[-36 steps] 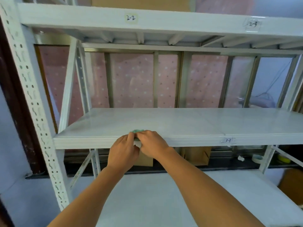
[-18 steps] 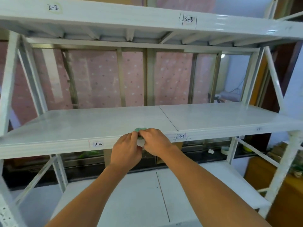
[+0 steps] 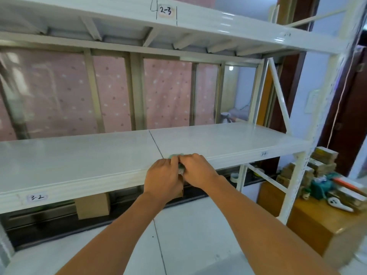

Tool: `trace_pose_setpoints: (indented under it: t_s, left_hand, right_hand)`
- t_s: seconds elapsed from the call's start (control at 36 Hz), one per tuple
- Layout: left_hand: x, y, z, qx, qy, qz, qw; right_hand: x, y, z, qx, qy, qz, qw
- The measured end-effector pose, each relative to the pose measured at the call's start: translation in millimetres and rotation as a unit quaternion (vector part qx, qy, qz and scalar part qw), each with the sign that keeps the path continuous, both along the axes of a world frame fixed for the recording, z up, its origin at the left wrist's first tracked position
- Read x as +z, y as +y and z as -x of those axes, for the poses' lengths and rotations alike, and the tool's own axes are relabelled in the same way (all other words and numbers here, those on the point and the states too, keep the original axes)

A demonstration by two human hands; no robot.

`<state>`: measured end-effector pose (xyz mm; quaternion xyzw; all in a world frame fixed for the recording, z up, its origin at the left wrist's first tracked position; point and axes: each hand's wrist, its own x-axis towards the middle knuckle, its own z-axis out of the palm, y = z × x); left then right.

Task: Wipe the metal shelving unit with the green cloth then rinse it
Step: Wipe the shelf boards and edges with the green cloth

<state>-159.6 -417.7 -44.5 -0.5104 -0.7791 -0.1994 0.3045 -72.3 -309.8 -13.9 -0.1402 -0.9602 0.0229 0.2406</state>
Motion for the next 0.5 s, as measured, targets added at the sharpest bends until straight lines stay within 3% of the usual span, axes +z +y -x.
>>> trace_pose_setpoints:
  t_s: [0.5]
  left_hand:
    - [21.0,155.5,-72.9,-0.098,0.044,0.108,0.988]
  right_hand:
    - [-5.5,164.7,-89.8,-0.089,0.033,-0.014,0.995]
